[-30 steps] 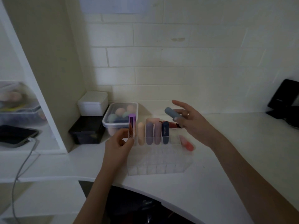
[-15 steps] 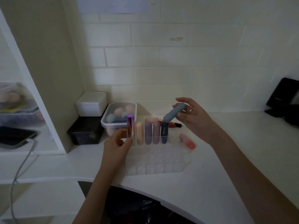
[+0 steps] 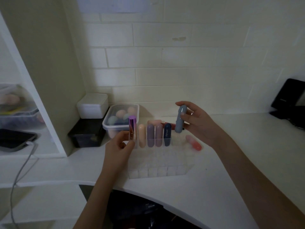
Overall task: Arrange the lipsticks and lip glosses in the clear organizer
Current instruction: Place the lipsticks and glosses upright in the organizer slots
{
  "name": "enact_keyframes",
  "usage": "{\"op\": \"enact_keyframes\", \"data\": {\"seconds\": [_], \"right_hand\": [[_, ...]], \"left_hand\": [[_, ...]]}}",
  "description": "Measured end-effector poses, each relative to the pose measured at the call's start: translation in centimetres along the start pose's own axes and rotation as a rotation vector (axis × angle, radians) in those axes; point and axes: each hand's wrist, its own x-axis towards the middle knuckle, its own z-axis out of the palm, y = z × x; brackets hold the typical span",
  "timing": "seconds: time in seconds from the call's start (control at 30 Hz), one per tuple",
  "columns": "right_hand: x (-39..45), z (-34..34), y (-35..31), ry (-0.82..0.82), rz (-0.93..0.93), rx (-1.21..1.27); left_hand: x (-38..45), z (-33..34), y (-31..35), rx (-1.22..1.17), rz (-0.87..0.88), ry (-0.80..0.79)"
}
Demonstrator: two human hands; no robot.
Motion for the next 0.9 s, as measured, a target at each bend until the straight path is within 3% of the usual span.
{"op": "enact_keyframes", "data": {"seconds": [0.6, 0.9], "right_hand": [[0.1, -0.1, 1.2, -0.036, 0.002, -0.017], [0.2, -0.2, 0.7, 0.157, -0.116, -0.126]], "left_hand": [[0.0, 0.0, 0.1, 0.01, -0.016, 0.005], [0.1, 0.0, 0.0, 0.031, -0.002, 0.005]]}}
